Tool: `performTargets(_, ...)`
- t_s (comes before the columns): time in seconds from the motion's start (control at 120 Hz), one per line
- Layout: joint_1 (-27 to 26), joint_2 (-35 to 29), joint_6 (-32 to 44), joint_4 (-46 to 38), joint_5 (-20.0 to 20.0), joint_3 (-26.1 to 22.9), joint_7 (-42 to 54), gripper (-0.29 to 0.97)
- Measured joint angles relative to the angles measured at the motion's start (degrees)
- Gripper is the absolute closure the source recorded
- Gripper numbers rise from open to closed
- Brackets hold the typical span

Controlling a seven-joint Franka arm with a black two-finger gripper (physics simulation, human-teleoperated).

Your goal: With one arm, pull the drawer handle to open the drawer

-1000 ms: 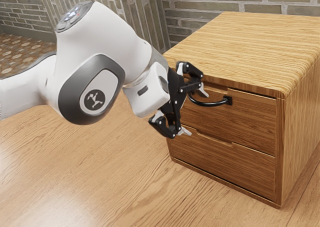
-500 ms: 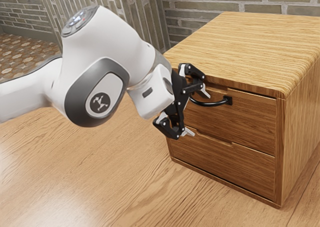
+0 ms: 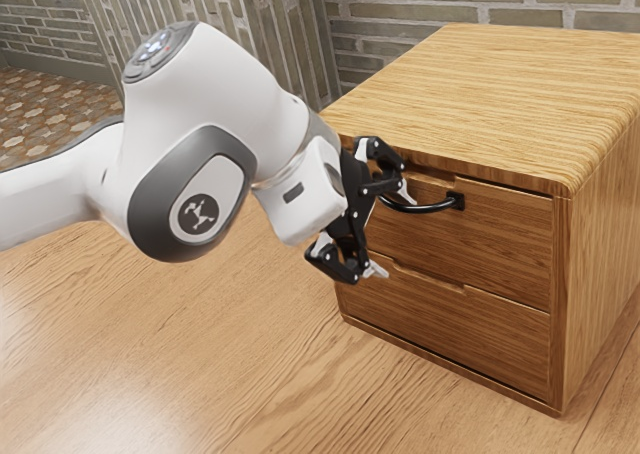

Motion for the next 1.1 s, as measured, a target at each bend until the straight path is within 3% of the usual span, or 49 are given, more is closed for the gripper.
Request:
performTargets(0.3,-0.18,-3.26,0.01,-3.0,0.21,0.03,-0.54,0.26)
performTargets(0.883,-2.37,-20.9,-0.72,-17.6,0.04,-0.09,-2.51,0.29)
performTargets(1.1,-3.45,-24.2,-2.08,-20.14,0.01,-0.15,-3.83,0.28)
